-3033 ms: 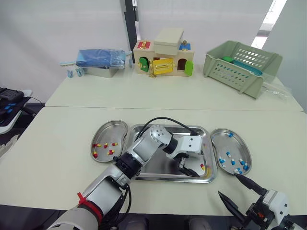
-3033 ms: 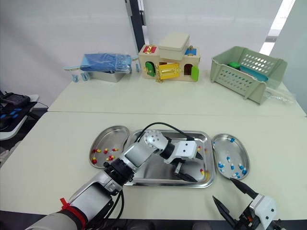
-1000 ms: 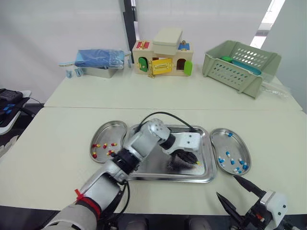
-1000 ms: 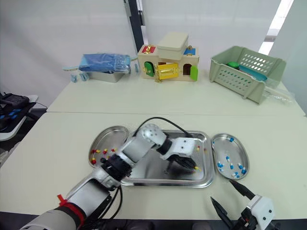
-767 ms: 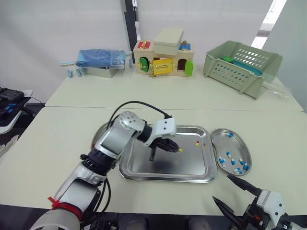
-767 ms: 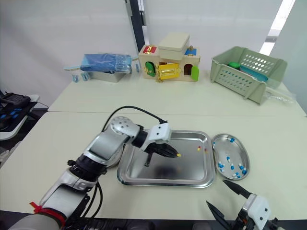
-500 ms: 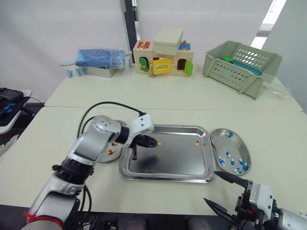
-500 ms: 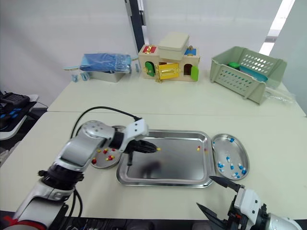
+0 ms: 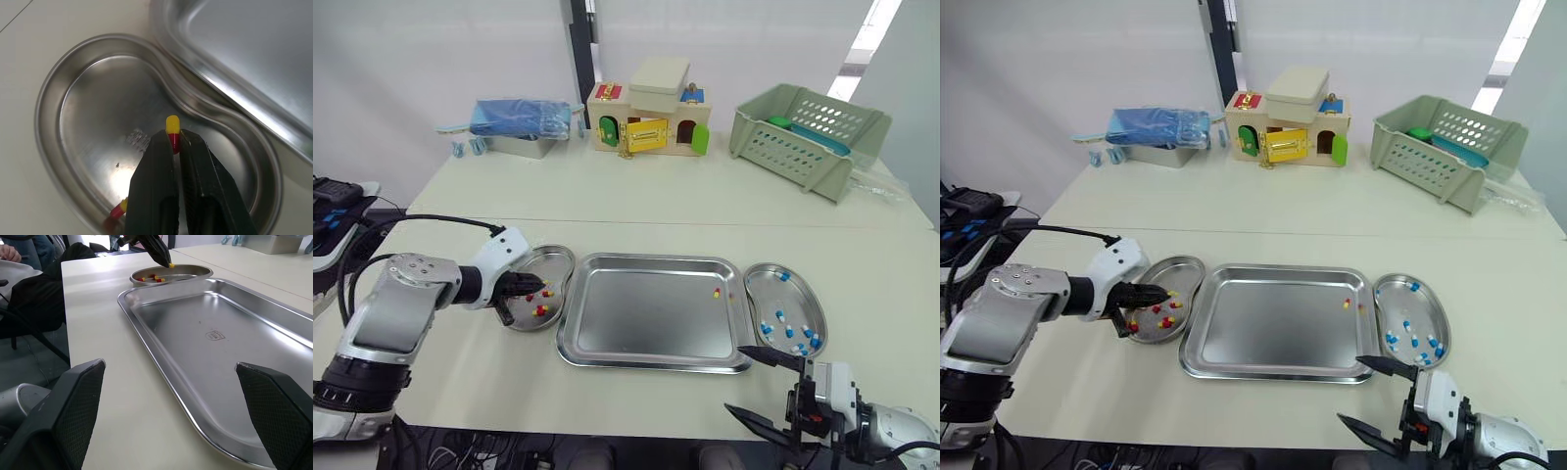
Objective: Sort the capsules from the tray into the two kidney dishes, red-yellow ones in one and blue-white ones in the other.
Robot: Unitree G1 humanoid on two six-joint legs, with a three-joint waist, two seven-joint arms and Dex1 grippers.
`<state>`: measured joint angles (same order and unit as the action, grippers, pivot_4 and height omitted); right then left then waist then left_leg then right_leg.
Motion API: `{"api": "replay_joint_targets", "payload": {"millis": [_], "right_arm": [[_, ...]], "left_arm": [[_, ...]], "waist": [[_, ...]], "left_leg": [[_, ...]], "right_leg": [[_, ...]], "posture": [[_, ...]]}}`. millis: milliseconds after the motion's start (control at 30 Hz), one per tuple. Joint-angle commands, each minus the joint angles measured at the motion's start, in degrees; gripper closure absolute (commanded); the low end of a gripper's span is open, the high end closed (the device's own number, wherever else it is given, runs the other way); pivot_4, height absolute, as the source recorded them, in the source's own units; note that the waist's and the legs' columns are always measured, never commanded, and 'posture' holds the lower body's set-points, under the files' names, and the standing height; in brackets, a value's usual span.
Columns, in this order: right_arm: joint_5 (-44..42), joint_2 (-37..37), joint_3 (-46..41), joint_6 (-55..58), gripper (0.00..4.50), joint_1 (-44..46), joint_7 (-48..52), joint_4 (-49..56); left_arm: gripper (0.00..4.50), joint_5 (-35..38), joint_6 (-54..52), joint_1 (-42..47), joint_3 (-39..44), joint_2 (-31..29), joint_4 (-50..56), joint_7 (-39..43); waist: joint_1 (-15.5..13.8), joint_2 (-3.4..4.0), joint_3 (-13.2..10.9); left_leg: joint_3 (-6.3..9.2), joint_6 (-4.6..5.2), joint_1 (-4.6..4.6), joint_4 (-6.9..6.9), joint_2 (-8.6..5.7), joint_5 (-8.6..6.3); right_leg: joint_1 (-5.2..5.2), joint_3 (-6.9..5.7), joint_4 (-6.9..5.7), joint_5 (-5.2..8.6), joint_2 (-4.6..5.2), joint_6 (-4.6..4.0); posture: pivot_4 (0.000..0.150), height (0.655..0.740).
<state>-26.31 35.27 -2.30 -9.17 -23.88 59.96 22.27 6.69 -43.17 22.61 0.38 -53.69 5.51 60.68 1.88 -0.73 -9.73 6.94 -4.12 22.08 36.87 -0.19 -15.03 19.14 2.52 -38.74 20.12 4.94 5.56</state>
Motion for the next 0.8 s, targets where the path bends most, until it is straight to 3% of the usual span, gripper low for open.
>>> {"api": "replay_joint_targets", "payload": {"millis": [33, 533, 633, 800], "right_arm": [[-1.4, -0.5, 0.0, -0.7, 0.00, 0.2, 0.7, 0.3], [-0.4, -1.5, -0.4, -2.0, 0.00, -0.5, -0.2, 0.1], [-0.1, -1.9, -0.7, -2.9, 0.00, -1.7, -0.3, 0.1], [0.1, -2.1, -0.6, -3.5, 0.00, -1.6, -0.4, -0.4]], "left_arm": [[4.48, 0.6, 1.2, 0.1, 1.2, -0.8, -0.7, -1.0], [4.48, 1.7, 0.7, 0.8, -1.2, -0.2, -1.6, -1.8], [3.78, 1.5, 0.4, 1.7, -2.2, -0.2, -2.2, -1.6], [2.17, 1.8, 0.2, 2.3, -3.1, 0.1, -2.2, -1.8]], "waist": [[0.0, 0.00, 0.0], [0.1, 0.00, 0.0], [0.0, 0.00, 0.0], [0.1, 0.00, 0.0]], "left_leg": [[-0.01, 0.00, 0.00, 0.00, 0.00, 0.00], [-0.01, 0.00, 0.00, 0.00, 0.00, 0.00], [-0.01, 0.00, 0.00, 0.00, 0.00, 0.00], [-0.02, 0.00, 0.00, 0.00, 0.00, 0.00]], "right_leg": [[0.00, 0.01, 0.00, 0.00, 0.00, 0.00], [0.06, 0.01, -0.10, 0.03, 0.00, -0.03], [0.06, 0.01, -0.10, 0.03, 0.00, -0.03], [0.07, 0.01, -0.10, 0.03, 0.00, -0.03]], "posture": [[0.150, 0.7400], [0.150, 0.7400], [0.150, 0.7400], [0.150, 0.7400]]}}
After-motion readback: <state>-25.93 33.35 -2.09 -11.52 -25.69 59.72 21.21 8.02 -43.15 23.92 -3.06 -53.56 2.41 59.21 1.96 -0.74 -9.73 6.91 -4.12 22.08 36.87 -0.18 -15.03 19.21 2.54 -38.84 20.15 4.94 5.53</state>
